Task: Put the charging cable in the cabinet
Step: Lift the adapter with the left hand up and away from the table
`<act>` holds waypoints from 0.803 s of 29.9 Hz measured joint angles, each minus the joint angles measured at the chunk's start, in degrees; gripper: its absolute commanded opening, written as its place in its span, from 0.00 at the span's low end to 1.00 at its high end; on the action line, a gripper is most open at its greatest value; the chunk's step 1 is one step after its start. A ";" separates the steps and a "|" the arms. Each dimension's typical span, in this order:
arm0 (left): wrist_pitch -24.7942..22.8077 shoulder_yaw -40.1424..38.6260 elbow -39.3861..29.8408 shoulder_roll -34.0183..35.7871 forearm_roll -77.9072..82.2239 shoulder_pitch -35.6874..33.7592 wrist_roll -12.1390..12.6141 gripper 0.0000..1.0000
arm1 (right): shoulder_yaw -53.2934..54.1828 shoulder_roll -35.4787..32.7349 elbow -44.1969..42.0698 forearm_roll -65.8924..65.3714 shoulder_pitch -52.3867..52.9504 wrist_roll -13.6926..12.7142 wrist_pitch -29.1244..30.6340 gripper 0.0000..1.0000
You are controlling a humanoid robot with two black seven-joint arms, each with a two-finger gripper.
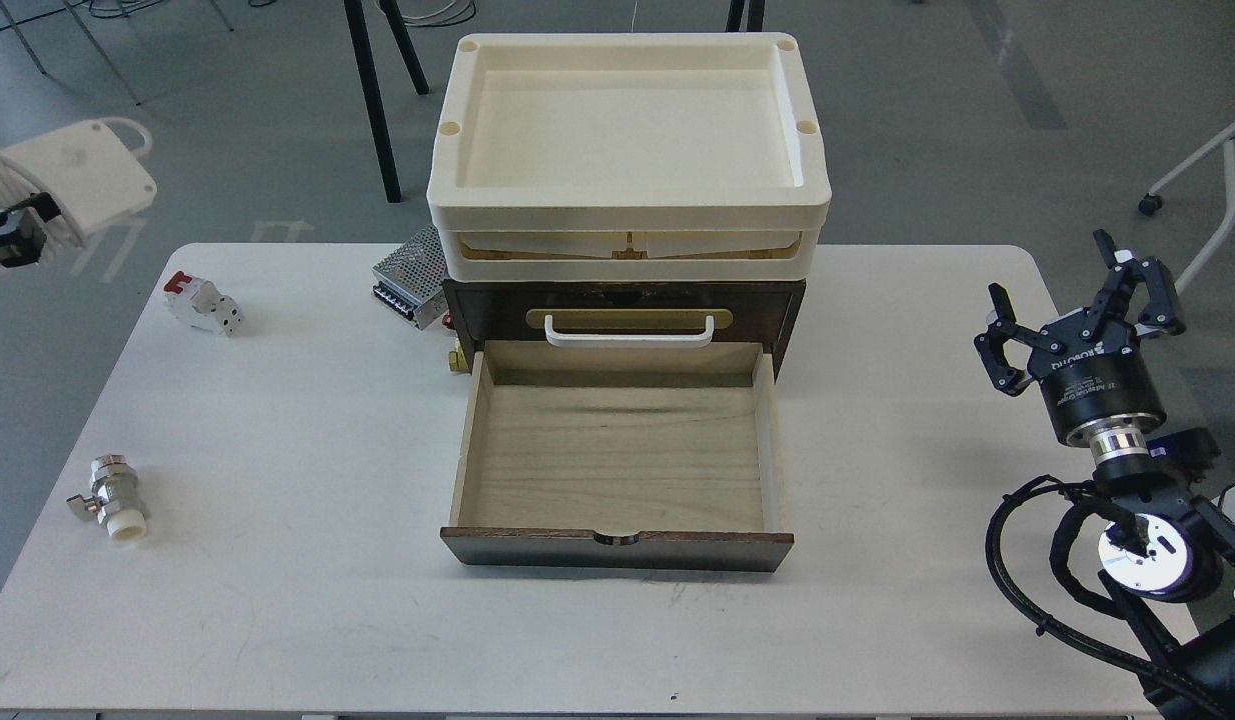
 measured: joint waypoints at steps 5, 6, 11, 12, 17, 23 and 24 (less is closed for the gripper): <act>-6.43 -10.82 -4.81 4.52 -3.92 -2.84 0.00 0.01 | 0.00 0.00 -0.02 0.00 -0.03 0.00 0.00 0.99; -8.13 -13.53 -5.29 4.93 -4.51 -3.33 0.00 0.01 | 0.00 0.00 -0.03 0.00 -0.04 0.00 0.00 0.99; -17.60 -23.79 -8.17 5.57 -5.44 -7.82 0.01 0.01 | 0.00 0.00 -0.04 0.00 -0.04 0.00 -0.04 1.00; -19.50 -24.67 -9.29 5.63 -5.46 -9.51 0.01 0.01 | 0.00 0.00 -0.04 0.00 -0.03 0.00 -0.07 1.00; -26.40 -25.54 -16.74 5.68 -5.46 -18.32 0.00 0.01 | 0.00 0.00 -0.04 0.00 -0.02 0.00 -0.09 0.99; -31.23 -25.19 -29.67 4.88 -5.23 -26.73 -0.02 0.01 | 0.00 0.00 -0.04 0.00 0.00 -0.01 -0.10 0.99; -31.39 -25.03 -31.75 4.78 -5.10 -27.43 -0.02 0.01 | 0.00 0.00 -0.04 0.00 0.00 -0.02 -0.10 1.00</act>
